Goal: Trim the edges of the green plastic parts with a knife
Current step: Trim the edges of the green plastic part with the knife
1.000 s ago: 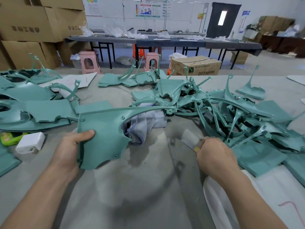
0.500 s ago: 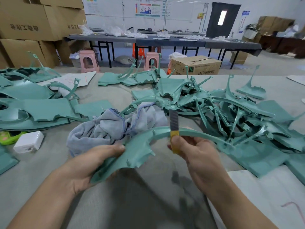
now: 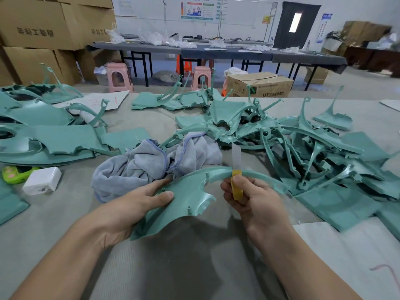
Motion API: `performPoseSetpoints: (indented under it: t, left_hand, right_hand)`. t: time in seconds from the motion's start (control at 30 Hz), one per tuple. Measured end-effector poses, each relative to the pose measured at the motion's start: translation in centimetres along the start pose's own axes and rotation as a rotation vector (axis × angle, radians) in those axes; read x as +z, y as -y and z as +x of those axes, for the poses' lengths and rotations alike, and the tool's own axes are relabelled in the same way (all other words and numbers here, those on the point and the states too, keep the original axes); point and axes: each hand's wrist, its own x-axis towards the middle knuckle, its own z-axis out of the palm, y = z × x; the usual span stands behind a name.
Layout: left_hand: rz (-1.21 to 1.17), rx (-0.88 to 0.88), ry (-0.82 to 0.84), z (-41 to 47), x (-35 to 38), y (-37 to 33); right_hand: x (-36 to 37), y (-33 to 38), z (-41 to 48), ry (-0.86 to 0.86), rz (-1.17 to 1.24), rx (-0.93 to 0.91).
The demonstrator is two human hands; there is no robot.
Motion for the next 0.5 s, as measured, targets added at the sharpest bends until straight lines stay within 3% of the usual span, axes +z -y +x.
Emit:
performPoseSetpoints:
  t: [0.2,0.37,0.43,0.5]
  left_hand:
    - [0.049,-0.014,0.133,-0.9,-0.4,0.1]
    - [0.024,0.177,0.381,-1.1,-1.3,-0.8]
    - [0.082,0.299,0.329,-0.9,-0.9,-0.8]
    - [0.168,0.439,0.026,-0.4,0.3,-0.3]
  right_hand:
    - [-0.2,0.4,0.3,-0.011,0.047,0.096]
    - [-0.7,1.7,0.8,-0.098,0.227,0.070]
    - [-0.8,1.6,0.8,-0.102,0.200,0.083]
    - [-0.7,1.2,0.8,-0.098,0.128,0.108]
